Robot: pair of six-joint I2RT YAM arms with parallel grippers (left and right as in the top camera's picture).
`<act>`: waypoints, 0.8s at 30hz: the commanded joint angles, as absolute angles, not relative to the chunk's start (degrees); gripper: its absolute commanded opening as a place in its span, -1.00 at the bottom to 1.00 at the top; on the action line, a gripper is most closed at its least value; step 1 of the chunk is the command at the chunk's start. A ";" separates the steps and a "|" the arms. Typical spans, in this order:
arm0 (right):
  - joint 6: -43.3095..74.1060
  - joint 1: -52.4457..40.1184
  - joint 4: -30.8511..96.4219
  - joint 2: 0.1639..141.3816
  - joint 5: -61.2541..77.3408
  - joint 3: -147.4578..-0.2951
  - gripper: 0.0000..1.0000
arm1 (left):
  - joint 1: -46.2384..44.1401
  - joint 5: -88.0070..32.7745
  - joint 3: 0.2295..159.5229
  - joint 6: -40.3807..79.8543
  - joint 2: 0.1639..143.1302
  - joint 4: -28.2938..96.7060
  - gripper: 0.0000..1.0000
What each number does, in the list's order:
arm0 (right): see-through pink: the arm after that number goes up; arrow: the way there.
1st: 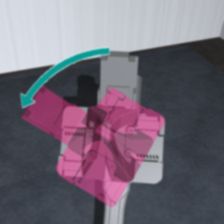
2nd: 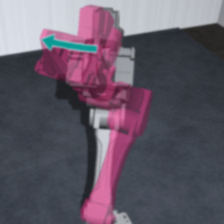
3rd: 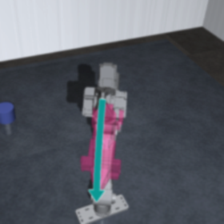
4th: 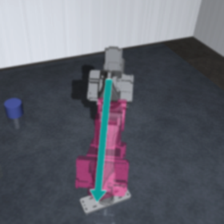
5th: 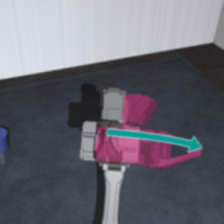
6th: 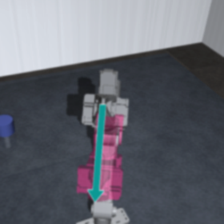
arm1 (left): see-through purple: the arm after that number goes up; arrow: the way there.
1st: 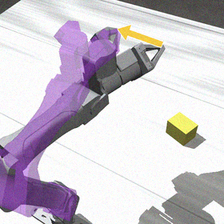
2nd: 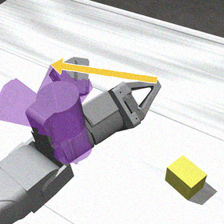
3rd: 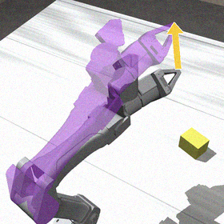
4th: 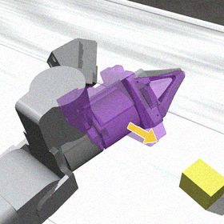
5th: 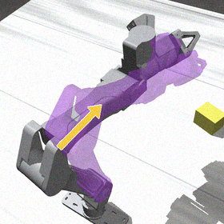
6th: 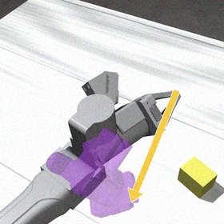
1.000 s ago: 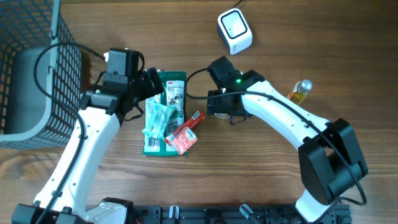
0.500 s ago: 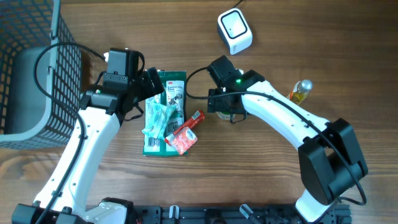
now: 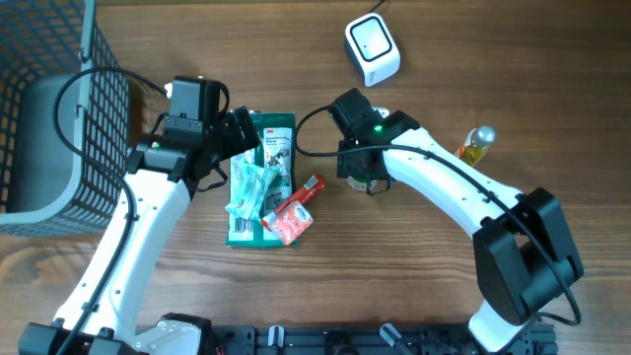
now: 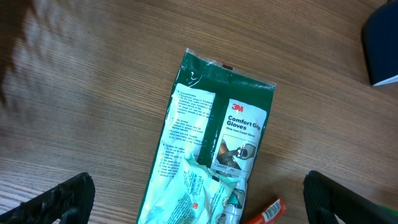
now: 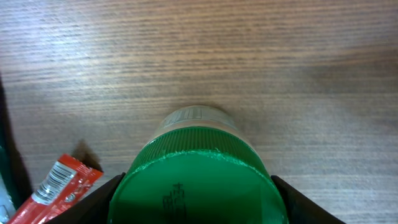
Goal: Scan the item barcode
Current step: 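Lower the right gripper around the green-lidded jar and close it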
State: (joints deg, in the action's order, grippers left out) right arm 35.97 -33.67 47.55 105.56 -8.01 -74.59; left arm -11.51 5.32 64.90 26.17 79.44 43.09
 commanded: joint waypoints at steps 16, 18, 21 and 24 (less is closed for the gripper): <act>32.67 -33.80 63.44 106.52 -1.85 -74.50 0.35 | -11.22 5.89 64.95 25.71 79.33 42.96 1.00; 30.68 -33.80 62.63 106.52 -1.58 -74.48 0.36 | -11.22 5.89 64.95 25.69 79.33 42.96 1.00; 27.83 -33.80 62.15 106.52 -1.41 -74.48 0.37 | -11.22 5.89 64.95 25.71 79.33 42.96 1.00; 25.47 -33.80 61.45 106.52 -1.04 -74.48 0.36 | -11.22 5.89 64.95 25.69 79.33 42.96 1.00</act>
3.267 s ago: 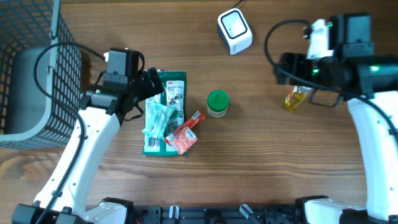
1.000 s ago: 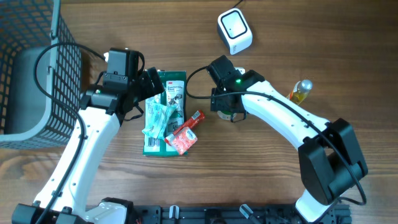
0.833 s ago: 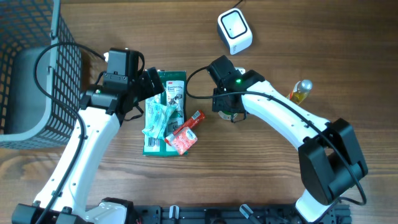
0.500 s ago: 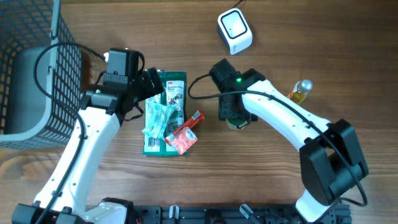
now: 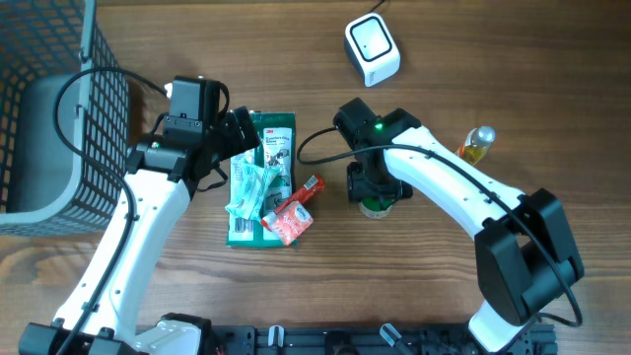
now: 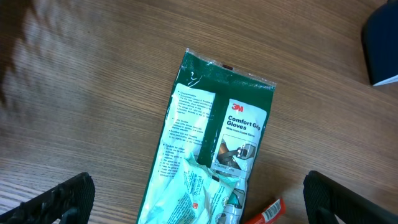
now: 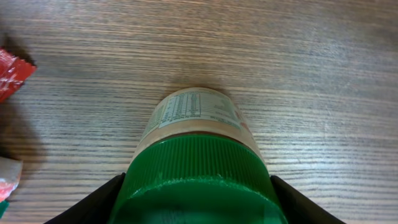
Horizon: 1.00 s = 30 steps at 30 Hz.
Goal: Scan the item barcode
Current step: 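Lower the right gripper around the green-lidded jar and close it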
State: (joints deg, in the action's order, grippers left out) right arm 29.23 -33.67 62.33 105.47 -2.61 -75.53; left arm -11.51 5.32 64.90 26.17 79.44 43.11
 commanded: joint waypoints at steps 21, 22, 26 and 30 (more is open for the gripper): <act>23.88 -33.80 58.28 106.52 2.42 -74.30 0.54 | -11.22 5.89 64.95 25.71 79.33 42.96 1.00; 22.79 -33.80 57.58 106.52 2.44 -73.73 0.53 | -11.22 5.89 64.95 25.71 79.33 42.96 1.00; 21.93 -33.80 52.75 106.52 2.42 -69.45 0.59 | -11.22 5.89 64.95 25.71 79.33 42.96 1.00; 22.72 -33.78 50.24 106.30 3.14 -68.82 0.99 | -11.22 5.89 64.95 25.71 79.33 42.96 1.00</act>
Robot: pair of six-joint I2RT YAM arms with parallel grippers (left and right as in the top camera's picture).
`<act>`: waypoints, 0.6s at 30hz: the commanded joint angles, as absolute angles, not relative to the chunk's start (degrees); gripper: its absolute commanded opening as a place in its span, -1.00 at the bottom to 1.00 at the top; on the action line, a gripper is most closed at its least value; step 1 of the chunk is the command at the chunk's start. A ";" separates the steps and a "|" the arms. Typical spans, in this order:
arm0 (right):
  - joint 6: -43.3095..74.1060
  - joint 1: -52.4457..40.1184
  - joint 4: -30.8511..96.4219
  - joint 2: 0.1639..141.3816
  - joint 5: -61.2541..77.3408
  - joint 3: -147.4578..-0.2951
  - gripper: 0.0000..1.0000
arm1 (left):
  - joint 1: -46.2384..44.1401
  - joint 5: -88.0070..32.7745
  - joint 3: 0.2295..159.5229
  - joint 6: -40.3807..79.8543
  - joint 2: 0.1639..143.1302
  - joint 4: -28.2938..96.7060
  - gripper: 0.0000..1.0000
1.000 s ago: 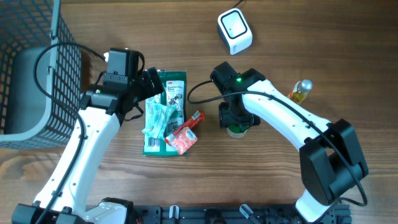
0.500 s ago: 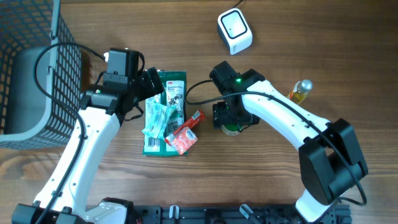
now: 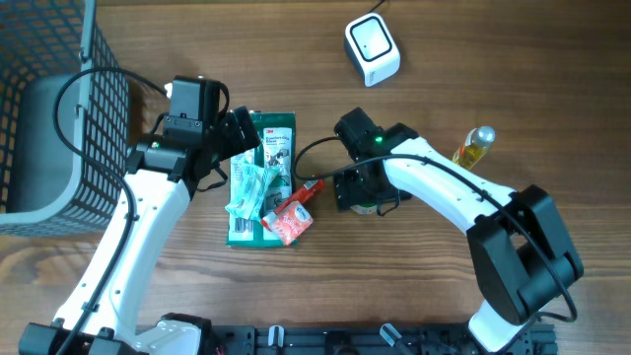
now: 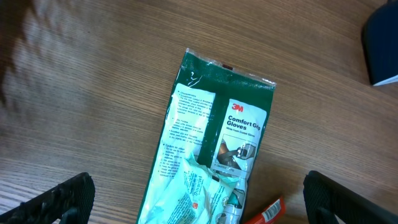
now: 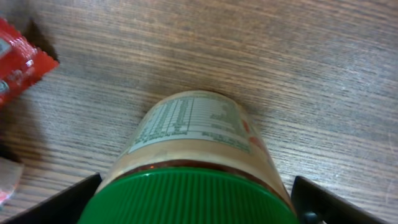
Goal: Scan the item barcode
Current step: 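Lower the right gripper around the green-lidded jar and close it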
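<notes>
A jar with a green ribbed lid (image 5: 186,199) and a pale nutrition label (image 5: 186,121) rests on the wood table (image 5: 323,56). My right gripper (image 5: 193,208) is around the lid, open, with its fingers (image 5: 314,202) standing off the lid's sides. From overhead the right gripper (image 3: 357,187) covers most of the jar (image 3: 379,207). The white scanner (image 3: 372,49) sits at the back. My left gripper (image 4: 199,199) hangs open above the green 3M glove pack (image 4: 217,130), with nothing between its fingers.
A pale green pouch (image 3: 250,192) lies on the glove pack (image 3: 268,148). A red sachet (image 3: 293,214) lies just left of the jar. A small yellow bottle (image 3: 476,145) stands at the right. A wire basket (image 3: 49,108) fills the far left.
My right gripper's fingers were tight against the green lid and now stand wider apart beside it. The right wrist has shifted a little left, toward the red sachet. The left arm is unchanged.
At first my right gripper was shut on the jar's lid, seen from straight above. Then it was nearer the table's front with the jar tilted and its label showing. Now the fingers are spread and the jar rests on the table.
</notes>
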State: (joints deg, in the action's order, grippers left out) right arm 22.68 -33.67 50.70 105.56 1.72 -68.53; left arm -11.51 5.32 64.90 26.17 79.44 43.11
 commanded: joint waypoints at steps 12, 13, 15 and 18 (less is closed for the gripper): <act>30.87 -32.93 54.28 102.72 0.67 -75.99 0.99 | -11.22 5.87 64.95 25.69 79.33 42.96 1.00; 31.14 -32.93 54.06 102.74 0.71 -75.99 0.99 | -11.22 5.89 64.95 25.71 79.33 42.96 1.00; 32.12 -32.95 53.56 102.74 0.78 -75.72 0.99 | -11.22 5.87 64.95 25.71 79.33 42.94 1.00; 32.08 -32.99 53.60 102.74 1.39 -75.31 1.00 | -11.22 5.89 64.95 25.69 79.33 42.96 1.00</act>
